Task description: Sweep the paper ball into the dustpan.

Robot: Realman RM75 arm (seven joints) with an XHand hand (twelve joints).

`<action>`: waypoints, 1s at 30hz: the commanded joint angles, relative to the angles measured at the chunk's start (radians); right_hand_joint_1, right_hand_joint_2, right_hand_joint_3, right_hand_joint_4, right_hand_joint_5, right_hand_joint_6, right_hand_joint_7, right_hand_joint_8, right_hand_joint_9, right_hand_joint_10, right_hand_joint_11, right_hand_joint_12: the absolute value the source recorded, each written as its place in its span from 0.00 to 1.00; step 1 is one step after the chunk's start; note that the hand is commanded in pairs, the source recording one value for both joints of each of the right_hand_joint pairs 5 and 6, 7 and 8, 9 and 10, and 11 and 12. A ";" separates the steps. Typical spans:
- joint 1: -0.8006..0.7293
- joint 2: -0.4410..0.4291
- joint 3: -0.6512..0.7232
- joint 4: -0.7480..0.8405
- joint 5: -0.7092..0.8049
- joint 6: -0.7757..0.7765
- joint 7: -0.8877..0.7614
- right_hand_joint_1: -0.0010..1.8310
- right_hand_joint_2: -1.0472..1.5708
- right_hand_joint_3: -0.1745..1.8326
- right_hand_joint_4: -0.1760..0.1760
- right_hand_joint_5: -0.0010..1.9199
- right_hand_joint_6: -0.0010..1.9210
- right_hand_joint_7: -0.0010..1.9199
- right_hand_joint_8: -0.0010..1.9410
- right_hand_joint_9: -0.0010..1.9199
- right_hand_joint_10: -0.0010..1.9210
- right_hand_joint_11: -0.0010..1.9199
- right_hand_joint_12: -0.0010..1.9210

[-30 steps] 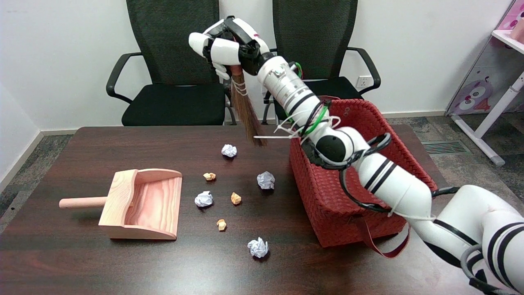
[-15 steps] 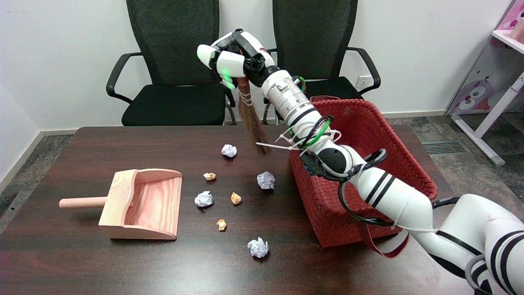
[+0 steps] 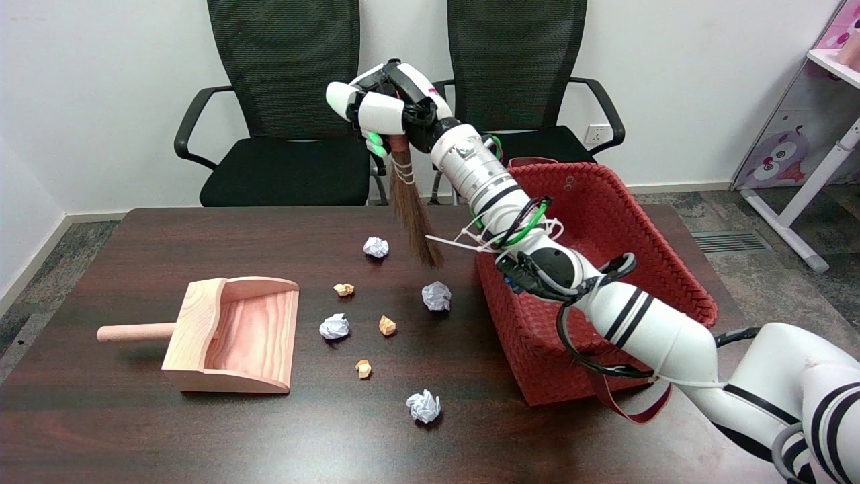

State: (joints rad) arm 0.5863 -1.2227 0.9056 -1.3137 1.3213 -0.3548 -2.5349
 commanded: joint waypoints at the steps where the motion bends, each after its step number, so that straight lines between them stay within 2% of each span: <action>1: -0.005 0.003 -0.008 -0.002 0.051 0.023 -0.025 0.50 1.00 0.74 1.00 1.00 1.00 1.00 0.99 1.00 1.00 1.00 1.00; 6: 0.035 0.024 -0.002 -0.008 0.053 0.176 -0.025 0.49 1.00 0.77 1.00 1.00 1.00 1.00 0.99 1.00 1.00 1.00 1.00; 18: 0.056 0.016 -0.007 0.030 0.144 0.261 -0.025 0.46 1.00 0.81 1.00 1.00 1.00 1.00 0.99 1.00 1.00 1.00 1.00; 26: 0.055 0.056 -0.010 0.041 0.133 0.167 -0.025 0.45 1.00 0.81 1.00 1.00 1.00 1.00 0.99 1.00 1.00 1.00 1.00; 30: 0.049 0.067 -0.010 0.044 0.079 0.122 -0.025 0.45 1.00 0.80 1.00 1.00 1.00 1.00 0.99 1.00 1.00 1.00 1.00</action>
State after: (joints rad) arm 0.6281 -1.1986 0.9003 -1.2939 1.4276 -0.1709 -2.5582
